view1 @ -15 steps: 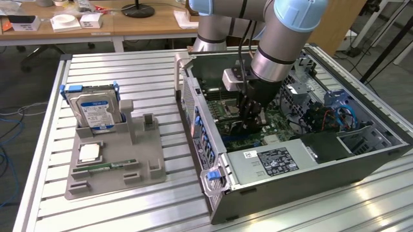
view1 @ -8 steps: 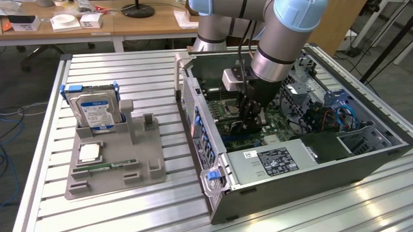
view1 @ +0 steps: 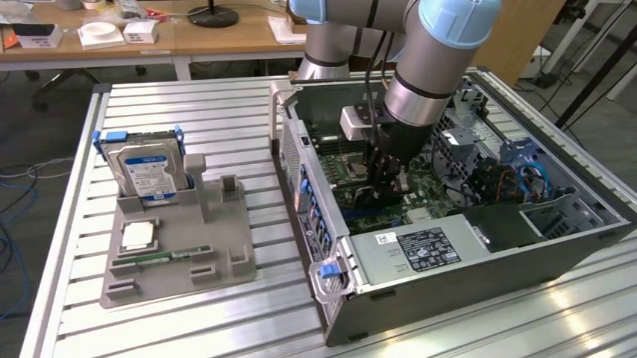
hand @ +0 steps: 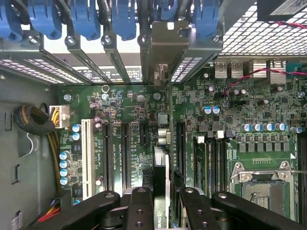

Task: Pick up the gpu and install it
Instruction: 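Insert the gpu into the slot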

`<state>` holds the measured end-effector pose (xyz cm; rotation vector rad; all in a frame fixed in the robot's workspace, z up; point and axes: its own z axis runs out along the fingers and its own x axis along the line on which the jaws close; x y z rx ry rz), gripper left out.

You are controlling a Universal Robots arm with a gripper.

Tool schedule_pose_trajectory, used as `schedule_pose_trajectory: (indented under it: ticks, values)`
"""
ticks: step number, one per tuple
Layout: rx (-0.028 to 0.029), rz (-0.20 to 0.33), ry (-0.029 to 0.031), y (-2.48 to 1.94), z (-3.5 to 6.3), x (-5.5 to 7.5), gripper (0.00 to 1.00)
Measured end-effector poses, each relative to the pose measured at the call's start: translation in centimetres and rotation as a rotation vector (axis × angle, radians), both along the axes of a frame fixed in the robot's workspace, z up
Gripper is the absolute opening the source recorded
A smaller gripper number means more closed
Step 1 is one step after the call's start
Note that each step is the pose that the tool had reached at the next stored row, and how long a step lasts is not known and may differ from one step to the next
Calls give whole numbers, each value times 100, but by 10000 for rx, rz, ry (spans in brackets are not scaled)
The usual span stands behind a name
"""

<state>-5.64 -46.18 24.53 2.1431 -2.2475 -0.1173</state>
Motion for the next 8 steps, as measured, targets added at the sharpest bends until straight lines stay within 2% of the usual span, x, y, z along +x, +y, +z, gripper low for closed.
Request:
schedule_pose_trajectory:
  ticks: [8]
  values:
    - [0,156,1,2,-3,1,26]
